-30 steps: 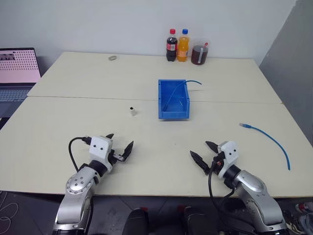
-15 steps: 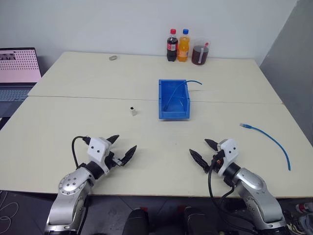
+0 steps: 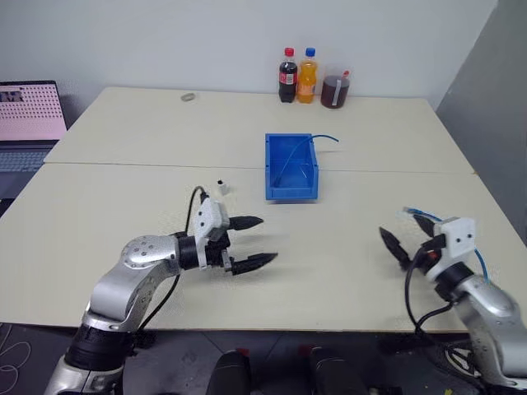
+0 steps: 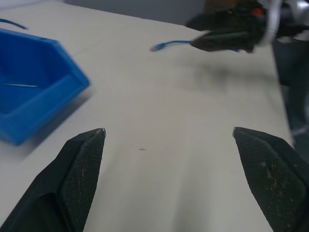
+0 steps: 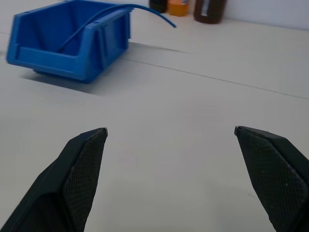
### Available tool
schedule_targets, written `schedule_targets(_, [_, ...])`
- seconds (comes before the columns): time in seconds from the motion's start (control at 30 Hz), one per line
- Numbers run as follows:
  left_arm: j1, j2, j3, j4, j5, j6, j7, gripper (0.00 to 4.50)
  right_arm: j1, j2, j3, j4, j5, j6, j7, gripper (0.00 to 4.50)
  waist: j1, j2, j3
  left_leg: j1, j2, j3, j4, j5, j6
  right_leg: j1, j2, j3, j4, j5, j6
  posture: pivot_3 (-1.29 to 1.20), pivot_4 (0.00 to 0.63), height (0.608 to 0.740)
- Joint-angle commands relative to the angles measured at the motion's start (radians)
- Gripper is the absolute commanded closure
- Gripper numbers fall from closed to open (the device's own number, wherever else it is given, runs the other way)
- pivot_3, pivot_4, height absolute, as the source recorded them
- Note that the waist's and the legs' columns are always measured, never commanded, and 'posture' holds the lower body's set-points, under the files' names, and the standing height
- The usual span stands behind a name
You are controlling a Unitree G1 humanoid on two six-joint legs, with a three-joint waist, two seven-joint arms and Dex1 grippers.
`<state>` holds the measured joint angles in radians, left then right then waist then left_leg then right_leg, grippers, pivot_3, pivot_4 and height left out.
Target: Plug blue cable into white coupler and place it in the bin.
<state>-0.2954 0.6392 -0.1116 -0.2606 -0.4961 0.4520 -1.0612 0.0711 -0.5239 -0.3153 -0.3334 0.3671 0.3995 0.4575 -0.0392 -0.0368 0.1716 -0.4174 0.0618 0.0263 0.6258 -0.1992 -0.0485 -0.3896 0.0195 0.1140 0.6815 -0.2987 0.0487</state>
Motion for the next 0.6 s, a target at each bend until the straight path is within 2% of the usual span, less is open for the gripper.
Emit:
schedule_targets(0.03, [-0.06,-0.005,-0.041,0.02,0.018,-0.01,-0.044,0.04,-0.063,-0.083,-0.092,0.112,0.019,0.064,0.012,0.0,-0.001,0.0,0.0,0.0,0.0,0.0,0.001,0.0,0.0,0.0,0.0,0.0,0.0,0.0,0.0,0.0,0.15,0.74])
schedule_targets(0.27, [-0.131,-0.034,-0.116,0.066,0.068,-0.029,-0.082,0.04,-0.295,-0.301,-0.046,0.628,-0.041,0.082,0.153,0.0,-0.008,0.001,0.0,0.0,-0.001,0.001,0.001,0.0,0.001,0.0,0.0,0.002,0.0,0.001,0.001,0.0,0.15,0.74])
schedule_targets(0.43, [-0.133,-0.048,-0.121,0.07,0.077,-0.035,-0.086,0.04,-0.461,-0.366,0.034,0.938,-0.117,0.021,0.237,0.0,-0.017,0.001,0.001,0.0,0.0,0.001,0.001,-0.001,0.002,0.0,0.001,0.002,-0.001,0.0,0.0,0.0,0.15,0.74])
schedule_targets(0.6, [-0.136,-0.056,-0.118,0.077,0.087,-0.045,-0.089,0.04,-0.543,-0.389,0.113,1.125,-0.182,-0.028,0.323,0.0,-0.018,0.001,0.001,0.0,-0.001,0.002,0.002,-0.001,0.003,0.001,0.0,0.002,-0.001,0.0,0.0,0.0,0.15,0.74])
